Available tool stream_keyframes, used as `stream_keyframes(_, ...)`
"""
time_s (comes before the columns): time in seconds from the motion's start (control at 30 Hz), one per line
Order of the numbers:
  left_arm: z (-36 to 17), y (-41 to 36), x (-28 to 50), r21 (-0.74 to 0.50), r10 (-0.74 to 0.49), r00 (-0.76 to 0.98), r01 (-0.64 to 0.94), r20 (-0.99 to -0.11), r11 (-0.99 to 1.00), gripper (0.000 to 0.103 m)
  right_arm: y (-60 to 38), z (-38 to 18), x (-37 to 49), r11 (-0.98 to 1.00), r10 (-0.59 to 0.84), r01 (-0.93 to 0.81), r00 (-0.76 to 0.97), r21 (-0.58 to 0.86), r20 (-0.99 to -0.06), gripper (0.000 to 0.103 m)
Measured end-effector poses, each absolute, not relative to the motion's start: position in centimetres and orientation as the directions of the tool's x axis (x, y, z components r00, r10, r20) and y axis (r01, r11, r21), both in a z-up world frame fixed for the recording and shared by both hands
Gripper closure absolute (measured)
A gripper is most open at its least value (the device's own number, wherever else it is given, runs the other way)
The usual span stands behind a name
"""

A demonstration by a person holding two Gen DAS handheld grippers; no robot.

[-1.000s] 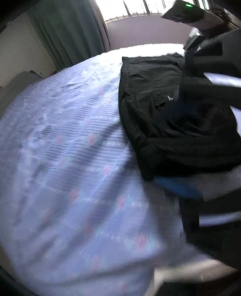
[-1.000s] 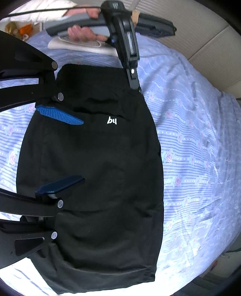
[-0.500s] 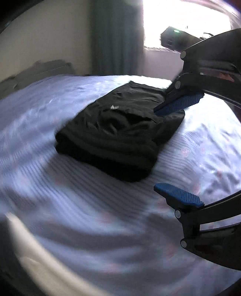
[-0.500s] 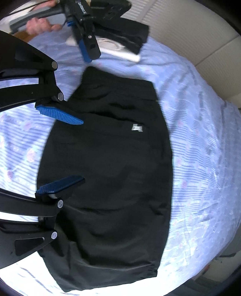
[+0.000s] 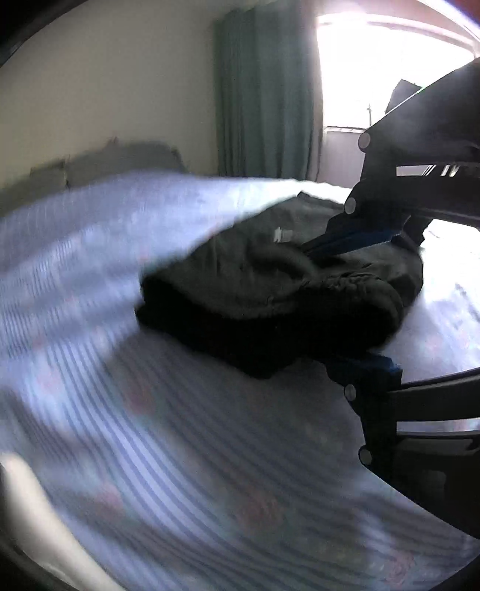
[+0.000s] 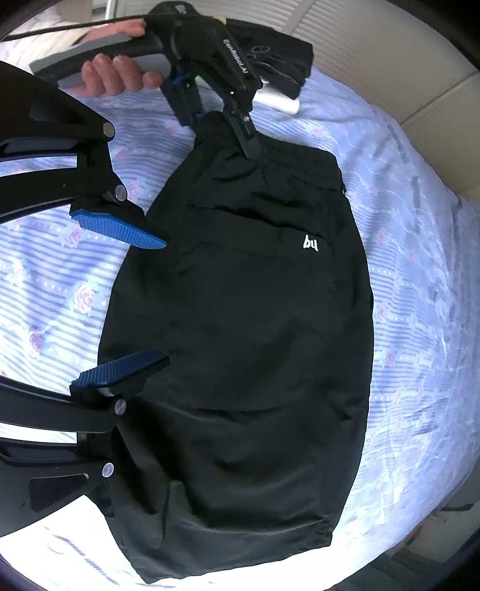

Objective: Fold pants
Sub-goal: 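Fold the held leg end with the left tool toward the waistband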

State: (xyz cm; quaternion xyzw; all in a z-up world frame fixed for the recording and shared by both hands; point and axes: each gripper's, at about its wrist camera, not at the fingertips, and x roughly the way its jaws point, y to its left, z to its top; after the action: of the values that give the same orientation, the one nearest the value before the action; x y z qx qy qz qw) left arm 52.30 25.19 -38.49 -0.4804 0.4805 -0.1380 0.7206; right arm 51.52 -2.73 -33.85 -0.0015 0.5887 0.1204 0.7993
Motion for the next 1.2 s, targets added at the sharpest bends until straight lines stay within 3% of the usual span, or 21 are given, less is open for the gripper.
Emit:
stream_keyframes(0.13,-37.1,24.3,52.1,-0.825,-0.664,0.507,-0.203,-0.550,0.528,0.061,-3.3,-33.8,51.6,0.972,0.204,-0.176,0.283,0.159,-0.937,0.044)
stream_keyframes(0.27,-39.6,23.6,53.7,-0.782,-0.628,0.474,-0.283,-0.618,0.556,0.061,-3.8,-34.0,51.8,0.976,0.189,-0.163,0.287,0.146,-0.939,0.044)
stream_keyframes(0.4,-42.0,23.7,53.9,-0.780,-0.647,0.437,-0.327,-0.625,0.533,0.061,-4.0,-33.9,52.0,0.978,0.190,-0.139,0.282,0.156,-0.940,0.044)
stream_keyframes(0.57,-42.1,23.3,54.9,-0.721,-0.600,0.402,-0.426,-0.692,0.547,0.072,-3.8,-33.8,51.9,0.979,0.182,-0.143,0.290,0.145,-0.940,0.044)
stream_keyframes(0.8,-35.1,20.8,54.0,-0.488,-0.357,0.380,-0.338,-0.853,0.805,0.080,-5.4,-32.4,51.2,0.979,0.193,-0.122,0.313,0.162,-0.930,0.045)
stream_keyframes(1.0,-28.3,16.1,54.3,-0.308,-0.192,0.426,-0.223,-0.884,0.925,0.081,-9.5,-30.1,50.6,0.982,0.186,-0.057,0.364,0.178,-0.913,0.045)
stream_keyframes(1.2,-23.2,9.7,56.8,-0.273,-0.187,0.470,-0.122,-0.862,0.954,0.082,-15.4,-27.6,49.1,0.982,0.159,0.028,0.422,0.189,-0.892,0.045)
